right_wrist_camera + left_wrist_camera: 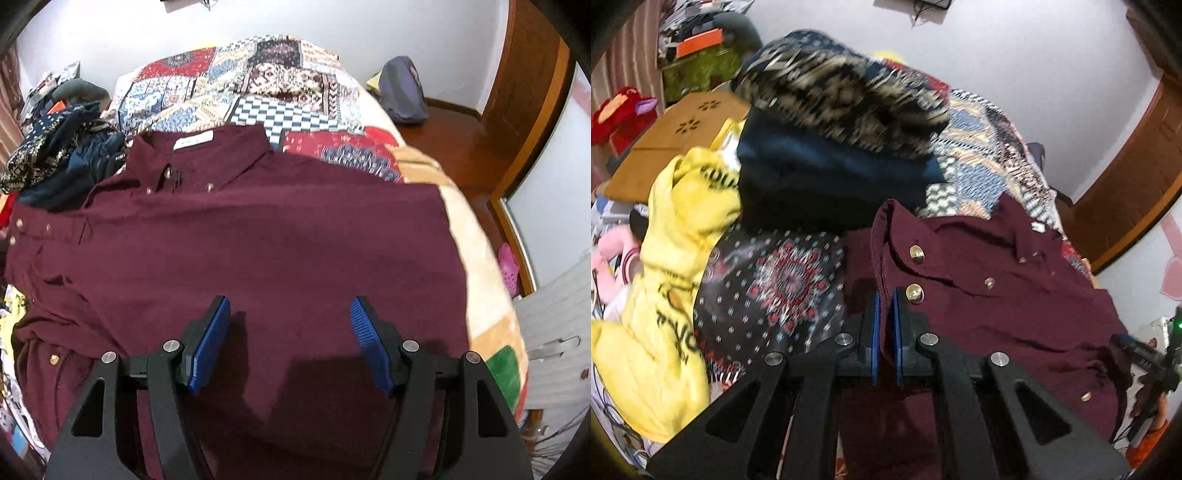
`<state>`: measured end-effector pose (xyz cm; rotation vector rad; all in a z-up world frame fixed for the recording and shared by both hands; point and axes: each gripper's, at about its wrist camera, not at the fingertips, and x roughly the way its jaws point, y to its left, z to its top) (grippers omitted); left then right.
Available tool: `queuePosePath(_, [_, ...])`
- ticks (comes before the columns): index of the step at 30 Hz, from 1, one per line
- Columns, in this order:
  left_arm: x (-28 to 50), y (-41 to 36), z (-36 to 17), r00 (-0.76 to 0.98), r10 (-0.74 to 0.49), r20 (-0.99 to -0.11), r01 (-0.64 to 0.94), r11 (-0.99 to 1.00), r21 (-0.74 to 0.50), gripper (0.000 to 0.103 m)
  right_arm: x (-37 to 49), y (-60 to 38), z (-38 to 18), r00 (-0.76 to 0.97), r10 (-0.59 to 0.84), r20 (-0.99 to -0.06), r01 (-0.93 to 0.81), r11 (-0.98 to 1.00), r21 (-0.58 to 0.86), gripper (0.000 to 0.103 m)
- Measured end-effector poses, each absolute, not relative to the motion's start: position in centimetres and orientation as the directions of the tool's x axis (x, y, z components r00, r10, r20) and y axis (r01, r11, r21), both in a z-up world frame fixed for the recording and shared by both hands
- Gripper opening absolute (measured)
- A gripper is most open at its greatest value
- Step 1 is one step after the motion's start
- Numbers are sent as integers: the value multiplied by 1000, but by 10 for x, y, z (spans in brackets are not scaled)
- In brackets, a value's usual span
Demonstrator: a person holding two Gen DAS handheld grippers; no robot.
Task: Fold large clothes
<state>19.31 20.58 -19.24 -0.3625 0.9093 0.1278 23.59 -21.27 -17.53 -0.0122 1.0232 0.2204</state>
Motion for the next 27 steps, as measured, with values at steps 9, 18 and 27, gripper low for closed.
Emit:
queuePosePath(9, [192, 195, -258, 475, -21, -880, -257, 953, -162, 9, 242, -204, -200, 460, 153, -875, -192, 979, 71, 64])
queuePosePath(18, [194, 204, -261, 410, 8, -912, -239, 966, -99, 45, 243, -211, -185, 463, 166, -871, -240, 969, 57, 64])
queuePosePath(27, [209, 219, -210, 514, 28, -858, -218, 971, -98, 66, 261, -248, -152, 550, 145, -822, -207, 978, 35, 64])
